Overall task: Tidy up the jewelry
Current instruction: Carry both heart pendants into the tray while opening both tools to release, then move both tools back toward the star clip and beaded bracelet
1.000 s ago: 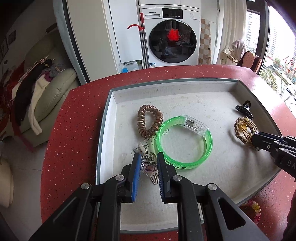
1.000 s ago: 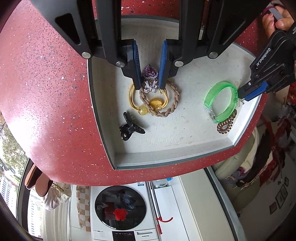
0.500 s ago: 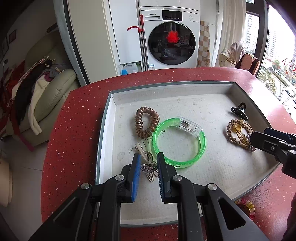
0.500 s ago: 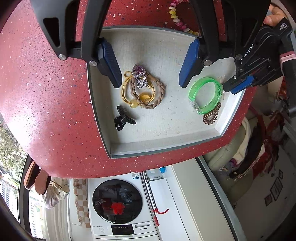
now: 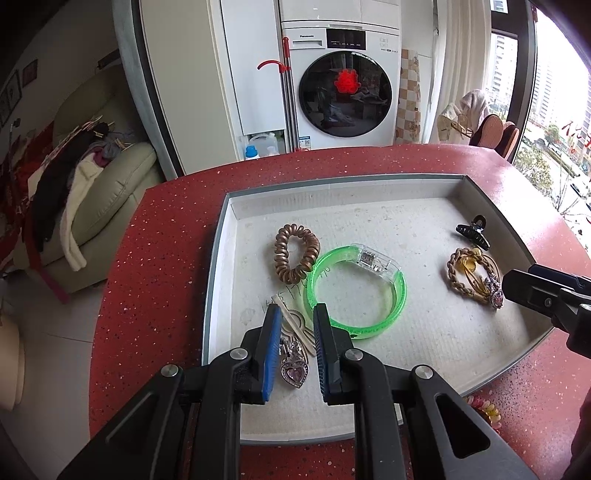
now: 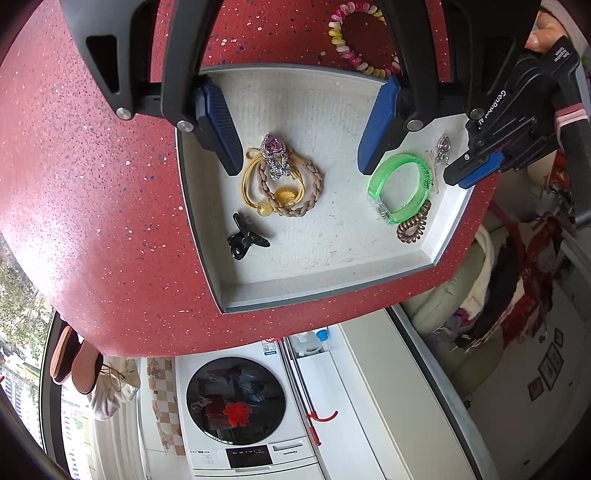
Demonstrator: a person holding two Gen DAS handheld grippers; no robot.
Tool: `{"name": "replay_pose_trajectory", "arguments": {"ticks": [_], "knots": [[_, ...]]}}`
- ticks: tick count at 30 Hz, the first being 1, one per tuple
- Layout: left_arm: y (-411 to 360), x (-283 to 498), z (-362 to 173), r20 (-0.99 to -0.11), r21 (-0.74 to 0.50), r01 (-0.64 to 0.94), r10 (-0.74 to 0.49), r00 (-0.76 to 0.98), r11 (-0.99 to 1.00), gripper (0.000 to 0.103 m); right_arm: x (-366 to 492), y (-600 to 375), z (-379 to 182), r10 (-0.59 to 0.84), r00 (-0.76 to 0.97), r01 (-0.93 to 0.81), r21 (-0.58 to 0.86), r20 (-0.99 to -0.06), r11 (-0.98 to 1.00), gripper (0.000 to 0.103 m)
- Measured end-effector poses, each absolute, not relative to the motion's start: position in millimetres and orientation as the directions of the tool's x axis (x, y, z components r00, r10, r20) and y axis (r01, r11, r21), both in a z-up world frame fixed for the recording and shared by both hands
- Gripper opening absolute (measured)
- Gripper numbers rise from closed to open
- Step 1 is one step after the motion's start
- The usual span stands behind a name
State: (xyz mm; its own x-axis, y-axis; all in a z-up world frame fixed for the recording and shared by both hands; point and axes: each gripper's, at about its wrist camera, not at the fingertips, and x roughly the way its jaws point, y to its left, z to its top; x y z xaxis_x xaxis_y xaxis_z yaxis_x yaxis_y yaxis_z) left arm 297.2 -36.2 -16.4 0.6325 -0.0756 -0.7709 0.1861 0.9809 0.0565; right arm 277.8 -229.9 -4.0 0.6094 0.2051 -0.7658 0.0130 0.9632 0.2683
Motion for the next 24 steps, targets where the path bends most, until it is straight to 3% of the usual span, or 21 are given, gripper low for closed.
{"name": "replay_pose_trajectory", "arguments": {"ticks": [11,12,13,14,16,21,24], "knots": [[-31.8,291.0,-3.5,-0.752,0.048,0.167,-0.074,0.655,0.985,0.037,272.3,-226.8,4.5,0.208,0.62,0.01,0.273,-0.756,0.962,0.075],[-31.2,290.8,-3.5,-0.754,0.045,0.166,-0.076,0.653,0.985,0.043,271.5,-226.3,5.0,0.208,0.621,0.009,0.273,-0.755,0.962,0.075],[-30.6,290.4,-3.7,-0.756,0.044,0.165,-0.075,0.65,0.985,0.086,270.6,-225.5,5.2,0.208,0.621,0.008,0.272,-0.755,0.962,0.075],[-29.4,289.2,-3.0,-0.753,0.046,0.154,-0.067,0.655,0.987,0.103,269.5,-225.2,5.5,0.208,0.622,0.007,0.271,-0.755,0.963,0.075],[-27.6,282.7,2.7,-0.716,0.058,0.135,-0.053,0.696,0.989,0.103,268.9,-225.3,5.9,0.206,0.622,0.008,0.269,-0.755,0.963,0.075],[-30.7,280.5,5.4,-0.719,0.073,0.153,-0.055,0.693,0.985,0.103,262.9,-226.1,11.2,0.22,0.642,0.003,0.29,-0.734,0.957,0.08],[-29.9,278.9,6.3,-0.722,0.069,0.154,-0.057,0.69,0.986,0.103,258.2,-227.3,16.2,0.235,0.658,-0.002,0.311,-0.715,0.951,0.091]]}}
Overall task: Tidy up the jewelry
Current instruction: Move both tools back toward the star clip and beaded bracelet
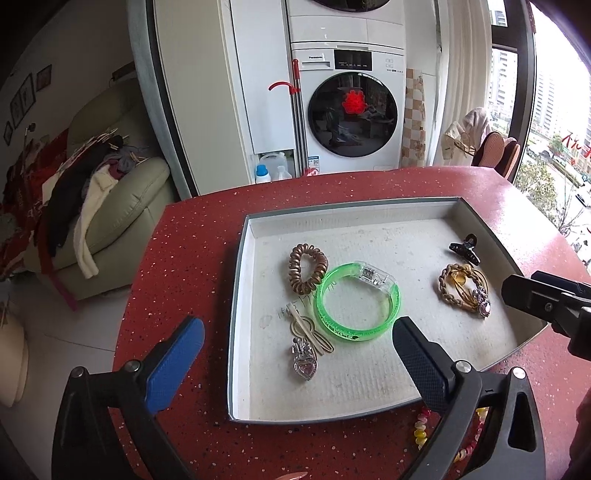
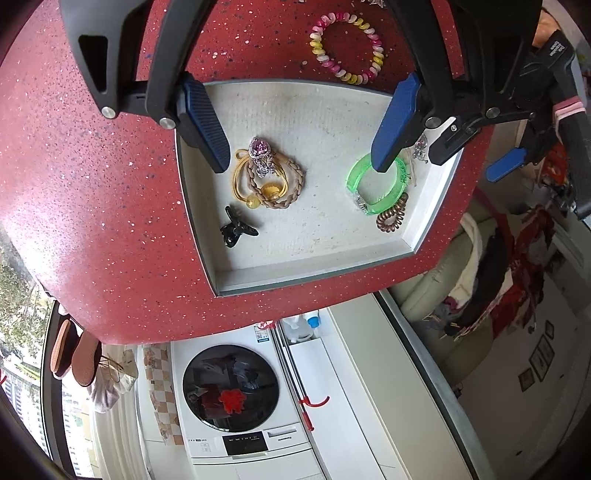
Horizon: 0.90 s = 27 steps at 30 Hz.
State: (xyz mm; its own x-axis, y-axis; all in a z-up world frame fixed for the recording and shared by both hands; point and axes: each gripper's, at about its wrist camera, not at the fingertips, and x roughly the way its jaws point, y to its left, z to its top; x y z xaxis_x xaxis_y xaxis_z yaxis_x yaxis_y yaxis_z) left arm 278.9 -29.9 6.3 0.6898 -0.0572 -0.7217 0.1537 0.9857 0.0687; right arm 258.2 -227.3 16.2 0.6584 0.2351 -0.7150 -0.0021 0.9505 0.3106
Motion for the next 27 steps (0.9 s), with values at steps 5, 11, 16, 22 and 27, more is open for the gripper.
{"name": "replay_pose_trajectory", "arguments": {"ticks": [5,11,16,22,27], "knots": [[-27.6,274.7,6.7,-0.727,0.062,0.147,-0.056,0.684,0.987,0.103,249.2,-226.9,25.7,0.218,0.704,-0.008,0.299,-0.676,0.954,0.103],[-24.6,265.8,8.8,-0.731,0.058,0.145,-0.057,0.68,0.988,0.103,240.6,-224.3,33.0,0.215,0.72,-0.011,0.299,-0.66,0.954,0.103],[-22.7,257.6,11.3,-0.729,0.057,0.148,-0.06,0.681,0.987,0.103,233.4,-220.4,38.9,0.201,0.71,-0.016,0.271,-0.675,0.963,0.103],[-19.5,242.8,14.1,-0.724,0.065,0.148,-0.055,0.687,0.987,0.103,222.9,-215.3,41.9,0.205,0.68,-0.03,0.253,-0.704,0.967,0.103],[-15.3,234.7,14.1,-0.728,0.052,0.156,-0.069,0.682,0.986,0.103,211.4,-209.4,42.1,0.221,0.666,-0.059,0.245,-0.712,0.968,0.103]]}}
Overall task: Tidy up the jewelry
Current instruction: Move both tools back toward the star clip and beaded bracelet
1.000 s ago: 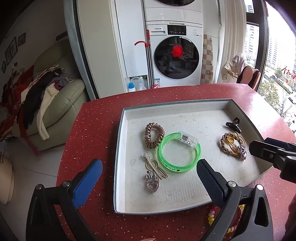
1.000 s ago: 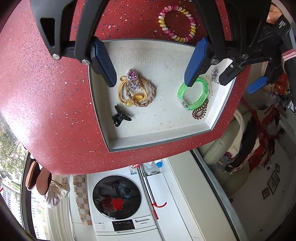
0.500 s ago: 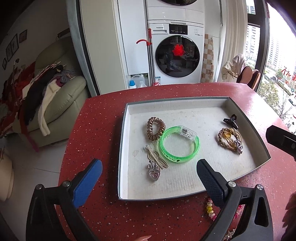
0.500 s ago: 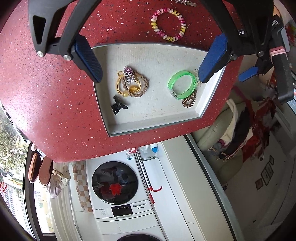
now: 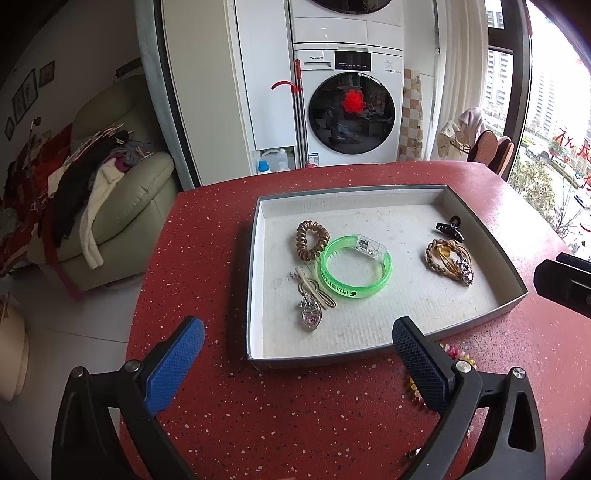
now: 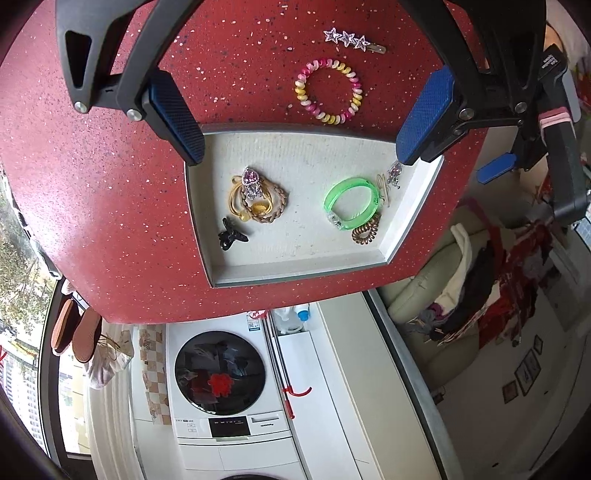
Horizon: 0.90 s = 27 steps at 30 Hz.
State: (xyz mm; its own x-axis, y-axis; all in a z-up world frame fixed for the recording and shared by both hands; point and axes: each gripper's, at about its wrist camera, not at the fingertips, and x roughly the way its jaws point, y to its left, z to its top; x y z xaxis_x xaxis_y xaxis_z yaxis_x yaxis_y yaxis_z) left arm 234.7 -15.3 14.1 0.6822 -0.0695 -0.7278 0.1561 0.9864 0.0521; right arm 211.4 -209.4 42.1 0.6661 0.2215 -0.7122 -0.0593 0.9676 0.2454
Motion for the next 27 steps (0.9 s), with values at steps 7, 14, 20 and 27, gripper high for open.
{"name": "replay_pose_trajectory", "arguments": {"ticks": [7,14,20,27], "knots": [[-13.8,221.6,8.9,-0.741,0.049,0.171,-0.079,0.666,0.984,0.103,197.3,-204.0,40.3,0.24,0.653,-0.08,0.249,-0.719,0.965,0.103],[-13.9,203.3,1.7,-0.755,0.039,0.196,-0.1,0.649,0.98,0.103,187.0,-200.3,30.2,0.268,0.616,-0.101,0.263,-0.741,0.96,0.103],[-9.1,185.4,-13.5,-0.779,0.025,0.199,-0.106,0.618,0.98,0.103,182.7,-200.0,12.6,0.268,0.577,-0.089,0.267,-0.771,0.959,0.103],[-8.3,160.0,-29.5,-0.796,0.018,0.214,-0.115,0.594,0.977,0.103,183.0,-200.2,-11.8,0.25,0.528,-0.06,0.258,-0.812,0.964,0.103]]}}
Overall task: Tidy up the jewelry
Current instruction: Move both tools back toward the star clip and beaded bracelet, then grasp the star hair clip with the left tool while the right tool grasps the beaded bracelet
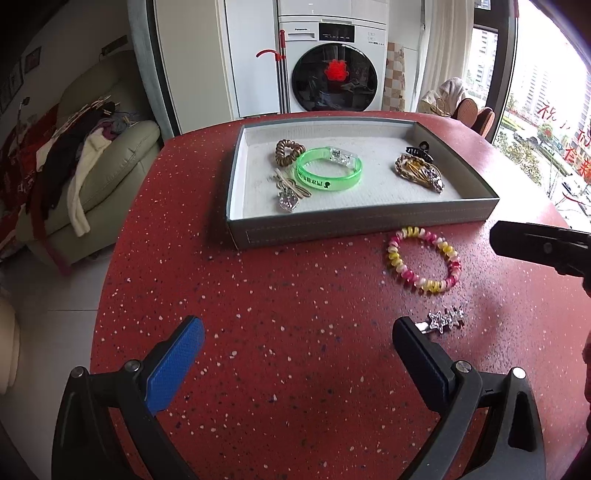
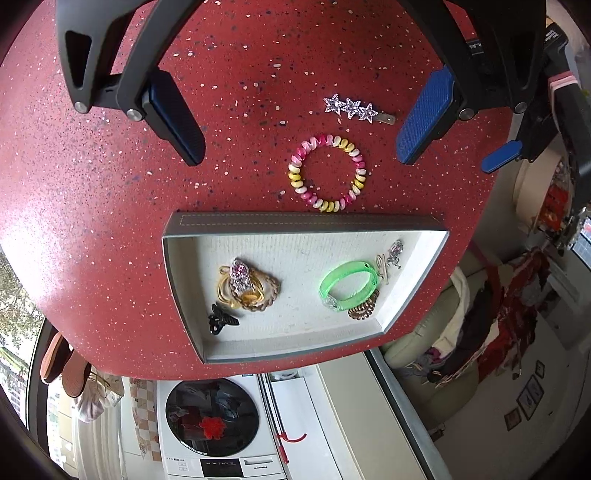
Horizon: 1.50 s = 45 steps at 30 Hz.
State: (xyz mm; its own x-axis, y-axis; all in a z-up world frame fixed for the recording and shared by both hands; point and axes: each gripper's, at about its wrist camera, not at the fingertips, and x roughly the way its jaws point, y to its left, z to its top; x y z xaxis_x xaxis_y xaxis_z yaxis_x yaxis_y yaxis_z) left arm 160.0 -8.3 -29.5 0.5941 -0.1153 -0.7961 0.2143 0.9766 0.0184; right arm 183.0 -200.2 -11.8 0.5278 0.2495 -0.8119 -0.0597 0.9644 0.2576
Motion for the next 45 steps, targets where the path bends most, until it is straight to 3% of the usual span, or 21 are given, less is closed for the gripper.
{"name": "replay_pose_trajectory", "arguments": {"ticks": [8,13,29,33,42,45], "knots": [[-24.2,141.4,-33.1,-0.786,0.034,0.284,-0.149,0.6,0.958,0.103,190.6,-196.1,-28.5,0.19,0.499,-0.052,0.19,-0.845,0.98,0.103],[-35.2,139.5,-33.0,-0.783,0.05,0.336,-0.173,0.598,0.941,0.103,200.7,-188.1,-37.0,0.18,0.476,-0.091,0.155,-0.861,0.984,0.075],[-73.2,141.5,-28.8,-0.768,0.135,0.571,-0.279,0.577,0.81,0.103,213.5,-161.4,-40.2,0.107,0.465,-0.231,-0.004,-0.879,0.973,0.039],[-79.1,141.3,-30.1,-0.769,0.145,0.602,-0.294,0.568,0.785,0.103,214.2,-159.2,-38.8,0.106,0.457,-0.253,-0.014,-0.883,0.967,0.01],[-76.8,151.8,-30.3,-0.779,0.101,0.615,-0.322,0.537,0.782,0.103,210.4,-181.3,-34.7,0.132,0.478,-0.176,0.053,-0.869,0.983,0.01],[-83.4,156.2,-33.0,-0.794,0.098,0.638,-0.326,0.512,0.764,0.095,206.9,-190.1,-31.3,0.131,0.484,-0.158,0.061,-0.865,0.986,0.01]]}}
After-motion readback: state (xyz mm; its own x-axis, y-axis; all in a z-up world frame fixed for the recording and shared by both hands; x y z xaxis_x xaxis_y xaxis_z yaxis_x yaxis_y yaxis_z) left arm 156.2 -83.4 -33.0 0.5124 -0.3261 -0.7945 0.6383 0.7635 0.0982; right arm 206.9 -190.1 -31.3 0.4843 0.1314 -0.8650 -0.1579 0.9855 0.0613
